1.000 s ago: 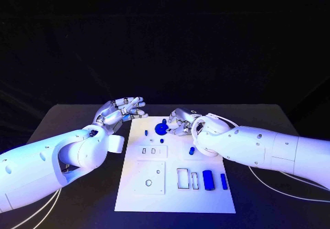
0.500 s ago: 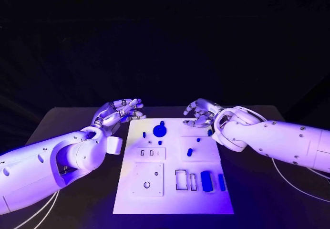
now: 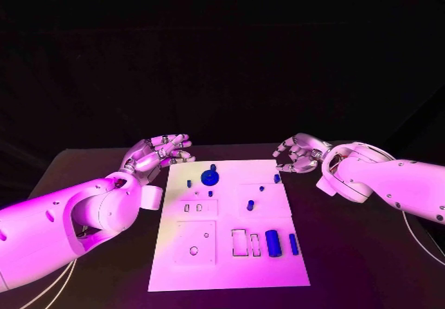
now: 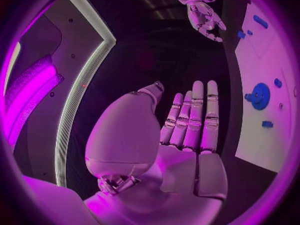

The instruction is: Assemble the parts on the task board

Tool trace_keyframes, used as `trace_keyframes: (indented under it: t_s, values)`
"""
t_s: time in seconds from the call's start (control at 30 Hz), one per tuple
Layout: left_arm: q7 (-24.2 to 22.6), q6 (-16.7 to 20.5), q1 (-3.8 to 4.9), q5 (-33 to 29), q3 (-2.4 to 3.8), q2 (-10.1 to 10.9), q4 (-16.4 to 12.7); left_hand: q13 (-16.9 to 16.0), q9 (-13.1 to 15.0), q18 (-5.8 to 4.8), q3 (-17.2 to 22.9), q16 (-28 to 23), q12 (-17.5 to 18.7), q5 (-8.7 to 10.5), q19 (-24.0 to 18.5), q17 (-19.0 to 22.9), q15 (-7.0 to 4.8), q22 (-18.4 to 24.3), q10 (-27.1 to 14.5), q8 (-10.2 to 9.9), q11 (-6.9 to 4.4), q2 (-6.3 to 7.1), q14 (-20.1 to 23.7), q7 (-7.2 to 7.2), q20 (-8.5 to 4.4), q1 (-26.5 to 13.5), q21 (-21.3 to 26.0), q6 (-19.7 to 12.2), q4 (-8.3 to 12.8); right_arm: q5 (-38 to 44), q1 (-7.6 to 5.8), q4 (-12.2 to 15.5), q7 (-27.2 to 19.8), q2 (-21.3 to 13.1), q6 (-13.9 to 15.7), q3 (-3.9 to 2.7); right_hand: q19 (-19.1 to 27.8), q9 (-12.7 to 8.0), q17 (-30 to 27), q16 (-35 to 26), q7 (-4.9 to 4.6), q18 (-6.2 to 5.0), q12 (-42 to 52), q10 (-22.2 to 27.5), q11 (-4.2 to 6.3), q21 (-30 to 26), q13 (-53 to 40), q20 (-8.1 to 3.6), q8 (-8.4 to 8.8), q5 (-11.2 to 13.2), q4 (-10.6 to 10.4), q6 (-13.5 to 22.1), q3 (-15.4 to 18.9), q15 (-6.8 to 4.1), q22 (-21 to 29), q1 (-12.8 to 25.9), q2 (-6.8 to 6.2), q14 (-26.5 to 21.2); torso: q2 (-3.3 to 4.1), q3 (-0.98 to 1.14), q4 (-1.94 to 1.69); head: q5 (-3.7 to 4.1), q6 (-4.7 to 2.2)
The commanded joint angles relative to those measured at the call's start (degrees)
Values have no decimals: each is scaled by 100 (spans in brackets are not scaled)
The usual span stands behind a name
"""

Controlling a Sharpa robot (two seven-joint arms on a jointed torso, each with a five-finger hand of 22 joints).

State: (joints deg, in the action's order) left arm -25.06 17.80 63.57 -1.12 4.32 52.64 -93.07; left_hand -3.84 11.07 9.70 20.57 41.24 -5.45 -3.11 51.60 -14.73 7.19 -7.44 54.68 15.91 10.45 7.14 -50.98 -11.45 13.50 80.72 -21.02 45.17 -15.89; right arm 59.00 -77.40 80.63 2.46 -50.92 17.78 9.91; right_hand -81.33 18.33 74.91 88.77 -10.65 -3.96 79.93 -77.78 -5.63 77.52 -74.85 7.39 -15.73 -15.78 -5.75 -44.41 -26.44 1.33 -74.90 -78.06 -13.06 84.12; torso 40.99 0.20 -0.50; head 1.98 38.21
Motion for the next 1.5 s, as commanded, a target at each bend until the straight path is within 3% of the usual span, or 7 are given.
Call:
trace_keyframes:
  t_s: [0.03, 0.27, 0.4, 0.43, 0.87, 1.17, 1.5]
  values:
    - [5, -146, 6, 23, 4, -8, -8, -1, 5, 72, 26, -32, 31, 14, -27, -7, 35, 5, -4, -13, 52, -11, 22, -279, 12, 48, 13, -41, 19, 18, 40, -80, -310, -5, -294, 7, 36, -7, 1063, -17, -12, 33, -36, 39, -12, -31, 8, -6, 32, 40, 54, -9, -19, 8, -270, -56, -19, 479, 8, 5, -6, 12, 26]
    - [5, -153, 5, 26, 4, -12, -3, -1, 5, 72, 26, -32, 31, 14, -27, -7, 35, 5, -4, -13, 52, -11, 22, -279, 12, 48, 13, -41, 19, 88, 142, -187, -325, 16, -338, 13, 39, -8, 1070, -15, -13, 32, -37, 40, -13, -35, 8, -5, 36, 44, 71, -8, -25, 9, -267, -69, -25, 481, 20, 19, -20, 7, 46]
    - [7, -152, 5, 27, 4, -7, 1, -1, 5, 72, 26, -32, 31, 14, -27, -7, 35, 5, -4, -13, 52, -11, 22, -279, 12, 48, 13, -41, 19, 144, 191, -248, -315, 46, -348, 15, 44, -17, 1076, -13, -19, 30, -50, 56, -18, -45, 26, -2, 64, 74, 97, 23, -26, 13, -262, -76, -43, 483, 32, 43, -23, 25, 48]
    - [7, -152, 5, 28, 4, -6, 2, -1, 5, 72, 26, -32, 31, 14, -27, -7, 35, 5, -4, -13, 52, -11, 22, -279, 12, 48, 13, -41, 19, 152, 198, -260, -312, 53, -351, 16, 45, -22, 1074, -14, -20, 30, -56, 62, -20, -47, 33, -1, 78, 84, 104, 44, -26, 15, -261, -76, -47, 482, 25, 34, -24, 29, 57]
    - [1, -162, 4, 35, 4, -13, 9, -1, 5, 72, 26, -32, 31, 14, -27, -7, 35, 5, -4, -13, 52, -11, 22, -279, 12, 48, 13, -41, 19, 228, 263, -369, -259, 124, -403, 19, 46, -41, 1093, -9, -31, 30, -68, 77, -30, -55, 45, 6, 141, 115, 146, 130, -29, 23, -262, -93, -49, 486, 16, 24, -20, 27, 117]
    - [0, -165, 4, 42, 4, -13, 16, -1, 5, 72, 26, -32, 31, 14, -27, -7, 35, 5, -4, -13, 52, -11, 22, -279, 12, 48, 13, -41, 19, 345, 380, -515, -209, 215, -408, 24, 43, -36, 1098, -7, -39, 30, -59, 65, -35, -56, 32, 10, 137, 116, 182, 105, -72, 28, -266, -133, -6, 488, 18, 25, -40, -4, 143]
    - [1, -164, 4, 44, 4, -9, 28, -1, 5, 72, 26, -32, 31, 14, -27, -7, 35, 5, -4, -13, 52, -11, 22, -279, 12, 48, 13, -41, 19, 361, 453, -620, -192, 270, -384, 24, 36, -22, 1102, -6, -43, 32, -43, 44, -38, -51, 11, 14, 109, 110, 210, 28, -128, 31, -276, -145, 43, 489, 18, 25, -22, -23, 161]
